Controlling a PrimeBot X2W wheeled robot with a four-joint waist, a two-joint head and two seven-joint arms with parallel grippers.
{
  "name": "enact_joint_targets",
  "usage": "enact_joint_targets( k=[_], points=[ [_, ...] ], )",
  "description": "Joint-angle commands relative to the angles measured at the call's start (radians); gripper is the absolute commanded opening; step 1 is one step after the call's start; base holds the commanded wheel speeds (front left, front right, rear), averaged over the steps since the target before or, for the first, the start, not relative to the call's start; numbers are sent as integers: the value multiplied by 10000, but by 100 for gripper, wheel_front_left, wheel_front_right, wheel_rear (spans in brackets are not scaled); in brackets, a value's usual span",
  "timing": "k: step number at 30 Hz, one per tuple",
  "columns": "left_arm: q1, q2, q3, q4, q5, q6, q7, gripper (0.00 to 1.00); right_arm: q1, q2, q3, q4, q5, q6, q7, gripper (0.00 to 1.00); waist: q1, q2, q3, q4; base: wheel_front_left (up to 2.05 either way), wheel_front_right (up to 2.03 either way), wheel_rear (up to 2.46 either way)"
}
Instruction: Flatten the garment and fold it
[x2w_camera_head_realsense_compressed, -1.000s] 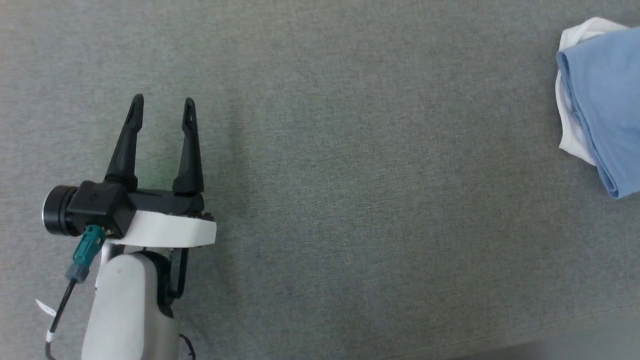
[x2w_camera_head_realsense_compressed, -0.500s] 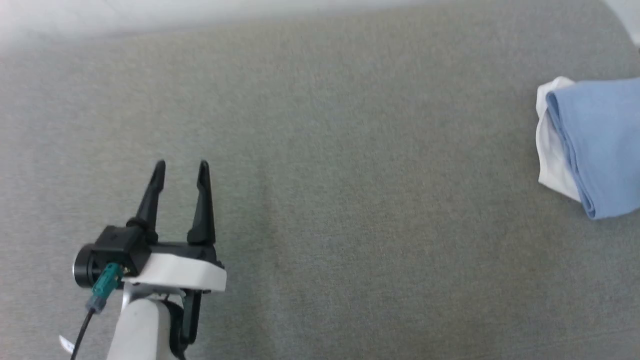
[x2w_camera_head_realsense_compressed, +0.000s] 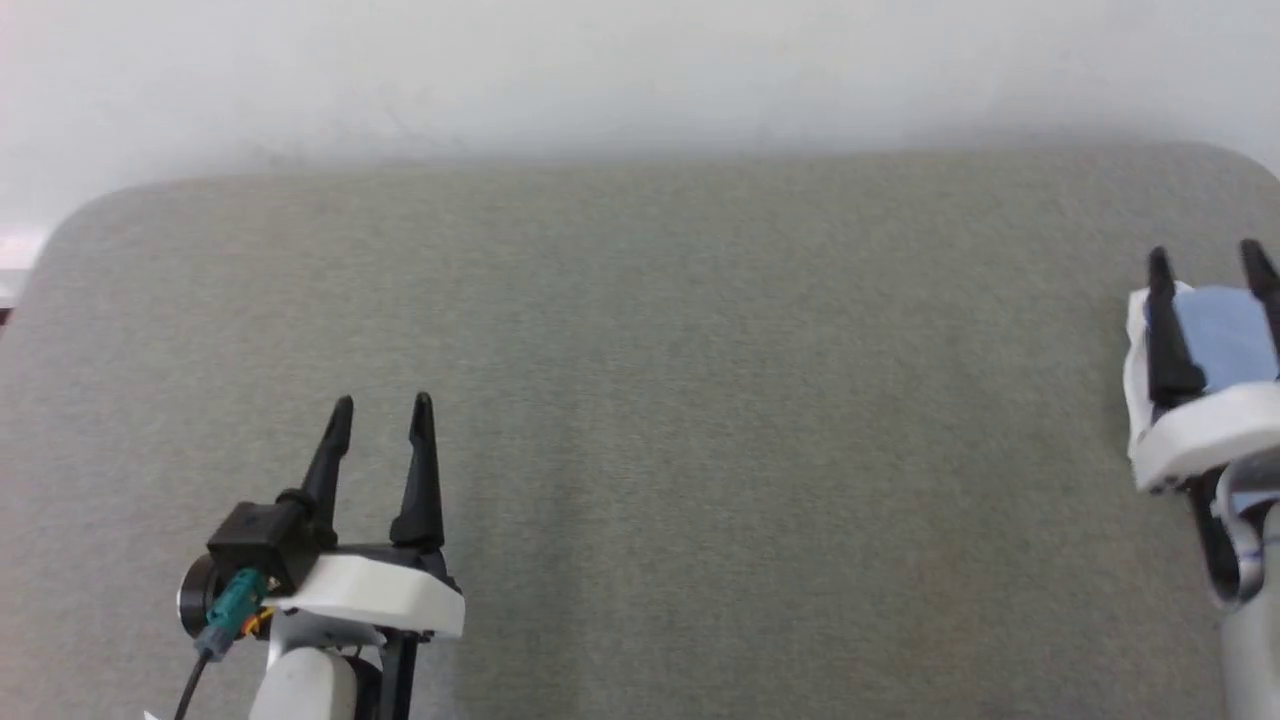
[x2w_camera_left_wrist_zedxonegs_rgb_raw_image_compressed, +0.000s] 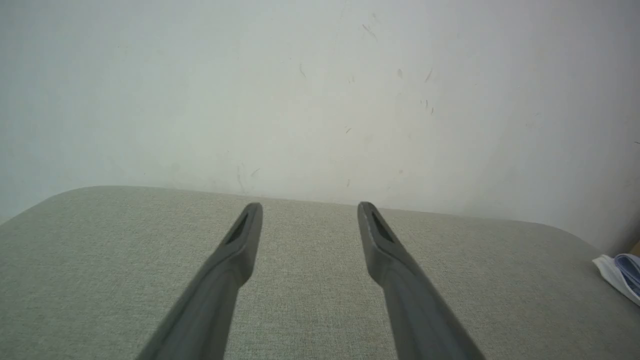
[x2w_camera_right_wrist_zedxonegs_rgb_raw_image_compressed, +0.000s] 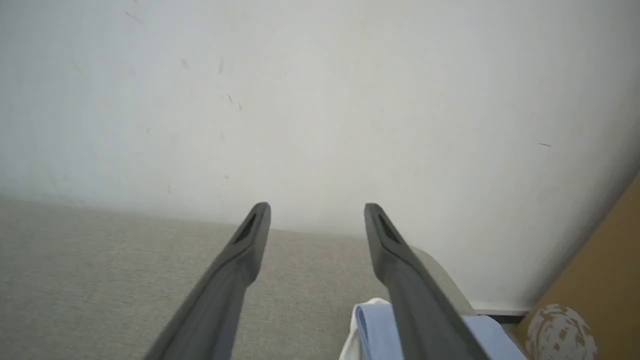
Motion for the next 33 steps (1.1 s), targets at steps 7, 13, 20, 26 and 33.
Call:
enact_joint_targets(
  k=[7, 13, 20, 26, 33],
  points=[
    [120, -37, -269, 344, -218, 38, -46, 100, 1707, 770, 517, -1905, 379, -21, -199, 100, 2, 0, -480, 765, 0, 0, 0],
    [158, -38, -452, 500, -216, 82, -46, 100, 2661, 1350, 525, -2391, 265, -21, -320, 100, 2, 0, -580, 923, 0, 0, 0],
    [300, -39, -601, 580, -263, 128, -46, 100, 3311, 1516, 204, -2384, 481, -21, -401, 100, 2, 0, -637, 952, 0, 0, 0],
    [394, -39, -669, 591, -293, 175, -46, 100, 3599, 1520, 305, -2209, 601, -21, -449, 100, 2, 0, -685, 941, 0, 0, 0],
    [400, -39, -668, 618, -318, 205, -46, 100, 3752, 1522, 429, -2075, 611, -21, -467, 100, 2, 0, -693, 937, 0, 0, 0]
  ],
)
